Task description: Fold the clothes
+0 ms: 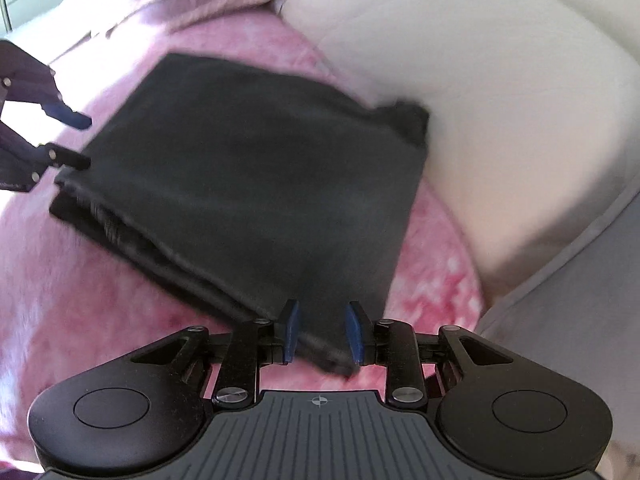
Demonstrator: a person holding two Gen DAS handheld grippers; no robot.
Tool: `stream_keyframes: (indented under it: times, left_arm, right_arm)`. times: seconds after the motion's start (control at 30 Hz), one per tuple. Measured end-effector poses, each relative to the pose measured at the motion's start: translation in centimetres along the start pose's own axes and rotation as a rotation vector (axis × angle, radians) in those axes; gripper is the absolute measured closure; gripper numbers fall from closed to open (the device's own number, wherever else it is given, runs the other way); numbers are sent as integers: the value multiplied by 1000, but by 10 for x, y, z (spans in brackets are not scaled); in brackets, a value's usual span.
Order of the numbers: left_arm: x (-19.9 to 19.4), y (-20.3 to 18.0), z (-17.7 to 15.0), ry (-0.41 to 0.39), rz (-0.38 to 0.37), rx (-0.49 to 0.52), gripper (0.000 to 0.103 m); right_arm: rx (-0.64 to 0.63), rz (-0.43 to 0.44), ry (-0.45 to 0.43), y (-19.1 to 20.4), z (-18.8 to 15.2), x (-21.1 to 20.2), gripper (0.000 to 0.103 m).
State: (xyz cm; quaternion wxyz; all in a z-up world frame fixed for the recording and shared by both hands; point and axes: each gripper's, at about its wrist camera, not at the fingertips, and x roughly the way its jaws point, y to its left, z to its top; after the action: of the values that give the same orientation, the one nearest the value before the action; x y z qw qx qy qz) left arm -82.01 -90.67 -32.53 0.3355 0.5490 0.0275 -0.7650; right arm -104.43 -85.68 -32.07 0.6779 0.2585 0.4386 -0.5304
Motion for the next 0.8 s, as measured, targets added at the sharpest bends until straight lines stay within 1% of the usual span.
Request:
stream_keyframes:
  times: [0.1,0.17,0.23,0.33,0.37,0.43,0.47,0.5,0.53,0.57,0.6,0.63,0.67,0.7,0.73,0.8]
  left_arm:
    - [-1,4,4,18,-4,-16,72]
    - [-14,10,7,16,10,-70,72]
    - [-19,10,3,25,8,-107,70]
    - [-8,1,-3,61,2,-86,70]
    - [-5,-2,-3,70,3,-71,70]
    - [-9,-1,-1,72,14,-70,70]
    - [-15,0,-1,72,14,-85,67]
    - [-22,1,-2,72,14,-101,60]
    - [-28,2,-2,71,13,-117,57]
    - [-34,1,-3,73,9,-135,52]
    - [-41,0,-5,75,8,-156,48]
    - [-49,-2,-8,78,8,-182,44]
    - [-55,-4,-12,82,8,-211,37]
    - [-61,-7,-13,84,7,-242,31]
    - [-67,-9,-15,85,6,-273,28]
    - [-79,-14,-20,88,1,-337,15]
  right_arm:
    - [1,-5,21,3,-1,6,73]
    - [22,-10,17,1,2,-1,73]
    - [25,-10,26,3,0,-2,73]
    - [19,-9,42,7,-4,0,72]
    - [11,-9,48,9,-5,3,70]
    - [7,-18,56,12,-2,1,68]
    - [25,-17,50,11,1,-4,68]
    - [49,-13,44,11,1,-10,67]
    - [74,-10,39,10,0,-16,66]
    - [99,-6,34,10,0,-23,60]
    - [124,-3,29,10,0,-29,46]
    - [150,0,41,11,-3,-33,38]
    - [180,4,57,12,-6,-36,29]
    - [212,11,69,14,-10,-40,28]
    - [243,20,80,15,-13,-44,27]
    - [301,27,95,20,-21,-54,26]
